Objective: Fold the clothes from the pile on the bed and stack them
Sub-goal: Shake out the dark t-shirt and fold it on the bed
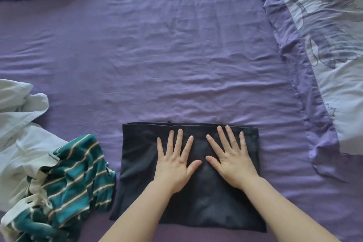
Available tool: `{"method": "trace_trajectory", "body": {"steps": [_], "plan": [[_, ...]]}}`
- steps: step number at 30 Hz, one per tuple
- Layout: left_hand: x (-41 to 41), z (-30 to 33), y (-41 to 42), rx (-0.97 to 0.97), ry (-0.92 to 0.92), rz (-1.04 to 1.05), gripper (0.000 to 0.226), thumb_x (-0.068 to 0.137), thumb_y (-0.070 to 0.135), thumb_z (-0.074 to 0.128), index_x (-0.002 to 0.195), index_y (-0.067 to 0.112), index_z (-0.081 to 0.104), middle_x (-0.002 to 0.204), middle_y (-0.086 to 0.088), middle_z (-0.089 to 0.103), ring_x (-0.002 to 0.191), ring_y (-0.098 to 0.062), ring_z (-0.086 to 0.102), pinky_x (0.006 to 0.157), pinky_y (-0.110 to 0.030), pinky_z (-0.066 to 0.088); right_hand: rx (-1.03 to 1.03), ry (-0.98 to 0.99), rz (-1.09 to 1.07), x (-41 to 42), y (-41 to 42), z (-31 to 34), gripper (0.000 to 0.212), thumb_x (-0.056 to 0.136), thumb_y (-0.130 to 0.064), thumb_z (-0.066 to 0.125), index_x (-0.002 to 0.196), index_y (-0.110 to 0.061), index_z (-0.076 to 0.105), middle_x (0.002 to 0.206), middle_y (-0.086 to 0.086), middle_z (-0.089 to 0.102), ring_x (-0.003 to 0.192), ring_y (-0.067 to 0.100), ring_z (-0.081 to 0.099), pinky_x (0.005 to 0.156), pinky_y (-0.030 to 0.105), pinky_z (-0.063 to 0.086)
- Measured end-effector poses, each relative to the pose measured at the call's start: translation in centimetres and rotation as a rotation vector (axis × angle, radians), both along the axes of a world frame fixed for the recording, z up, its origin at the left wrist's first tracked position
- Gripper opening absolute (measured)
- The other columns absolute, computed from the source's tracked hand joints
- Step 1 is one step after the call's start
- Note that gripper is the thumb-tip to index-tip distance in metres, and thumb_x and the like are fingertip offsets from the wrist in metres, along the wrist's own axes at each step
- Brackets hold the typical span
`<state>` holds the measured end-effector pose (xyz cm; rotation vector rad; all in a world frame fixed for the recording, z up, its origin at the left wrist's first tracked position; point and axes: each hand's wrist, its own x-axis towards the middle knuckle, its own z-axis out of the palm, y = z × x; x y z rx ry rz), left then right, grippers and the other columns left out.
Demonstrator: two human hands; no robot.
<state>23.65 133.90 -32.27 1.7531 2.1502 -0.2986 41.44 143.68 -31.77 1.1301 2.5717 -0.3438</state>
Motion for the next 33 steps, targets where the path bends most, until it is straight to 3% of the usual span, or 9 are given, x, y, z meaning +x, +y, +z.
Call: {"method": "trace_trajectory", "body": {"steps": [5, 13, 17, 20, 22, 24, 26, 30, 33], "plan": [[1.4, 1.8, 0.7, -0.08, 0.005, 0.056, 0.072, 0.091, 0.065, 0.007, 0.143, 0.028, -0.025, 0.149, -0.008, -0.034, 0.139, -0.031, -0.032, 0.108, -0.057, -0.021, -0.039, -0.038, 0.089, 1.2, 2.2, 1.2, 0.06, 0.095, -0.055, 0.018, 0.143, -0.041, -0.016, 0.154, -0.005, -0.022, 0.142, 0.019, -0.024, 0.113, 0.047, -0.013], [13.8, 4.5, -4.2, -0.012, -0.203, -0.317, 0.069, 0.078, 0.064, 0.049, 0.139, 0.031, 0.046, 0.148, -0.009, 0.04, 0.136, -0.032, 0.037, 0.104, -0.064, 0.031, -0.05, -0.187, 0.052, 4.7, 3.8, 2.8, 0.063, 0.094, -0.058, 0.023, 0.146, -0.04, -0.01, 0.157, 0.003, -0.016, 0.144, 0.025, -0.014, 0.115, 0.048, 0.0], [16.1, 3.9, -4.6, -0.077, -0.244, -0.314, 0.073, 0.088, 0.068, 0.025, 0.15, 0.031, 0.015, 0.158, -0.009, -0.005, 0.143, -0.035, -0.014, 0.107, -0.068, -0.013, -0.072, -0.163, -0.015, 4.8, 2.9, 2.9, 0.065, 0.095, -0.057, 0.027, 0.147, -0.039, -0.007, 0.157, 0.005, -0.017, 0.144, 0.026, -0.013, 0.115, 0.047, 0.006], [16.3, 3.4, -4.6, -0.105, -0.21, -0.311, 0.084, 0.088, 0.063, 0.038, 0.15, 0.028, -0.007, 0.149, -0.006, -0.032, 0.136, -0.034, -0.035, 0.102, -0.063, -0.027, -0.047, -0.118, -0.058, 4.7, 2.0, 3.3, 0.067, 0.095, -0.053, 0.034, 0.149, -0.034, -0.001, 0.158, 0.007, -0.013, 0.145, 0.027, -0.009, 0.114, 0.046, 0.013], [16.7, 3.9, -4.8, -0.097, -0.196, -0.259, 0.085, 0.085, 0.058, 0.049, 0.151, 0.028, 0.003, 0.157, -0.009, -0.017, 0.143, -0.036, -0.018, 0.107, -0.063, -0.017, -0.033, -0.049, -0.091, 5.0, 1.0, 3.7, 0.069, 0.094, -0.047, 0.041, 0.149, -0.03, 0.004, 0.158, 0.007, -0.01, 0.145, 0.026, -0.006, 0.113, 0.043, 0.02], [17.2, 4.6, -5.0, -0.069, -0.174, -0.182, 0.079, 0.074, 0.052, 0.065, 0.144, 0.03, 0.036, 0.155, -0.011, 0.027, 0.141, -0.035, 0.025, 0.111, -0.06, 0.019, -0.057, 0.027, -0.142, 5.6, -0.3, 3.9, 0.069, 0.094, -0.04, 0.047, 0.149, -0.028, 0.009, 0.158, 0.007, -0.008, 0.145, 0.025, -0.004, 0.111, 0.039, 0.025], [17.8, 5.3, -5.0, 0.035, -0.192, -0.148, 0.056, 0.056, 0.035, 0.078, 0.111, 0.03, 0.067, 0.122, -0.003, 0.063, 0.108, -0.027, 0.061, 0.086, -0.041, 0.053, -0.092, 0.089, -0.19, 6.5, -1.5, 4.0, 0.064, 0.094, -0.032, 0.05, 0.148, -0.028, 0.015, 0.158, 0.006, -0.006, 0.145, 0.023, -0.002, 0.11, 0.037, 0.029], [18.0, 6.3, -5.2, 0.211, -0.388, 0.007, 0.032, 0.046, 0.018, 0.081, 0.072, 0.031, 0.067, 0.07, 0.011, 0.06, 0.06, -0.014, 0.056, 0.047, -0.023, 0.042, -0.088, 0.192, -0.084, 8.5, -2.6, 4.6, 0.045, 0.093, -0.014, 0.051, 0.136, -0.026, 0.047, 0.154, 0.004, 0.024, 0.144, 0.027, 0.012, 0.105, 0.042, 0.036], [16.5, 6.6, -6.0, 0.233, -0.594, 0.245, 0.017, 0.081, 0.02, 0.067, 0.096, 0.028, 0.069, 0.09, 0.01, 0.067, 0.08, -0.014, 0.059, 0.066, -0.025, 0.047, -0.027, 0.268, 0.073, 9.8, -3.0, 5.6, 0.05, 0.074, 0.004, 0.064, 0.115, -0.024, 0.067, 0.134, 0.002, 0.055, 0.135, 0.037, 0.035, 0.102, 0.054, 0.038]]}}
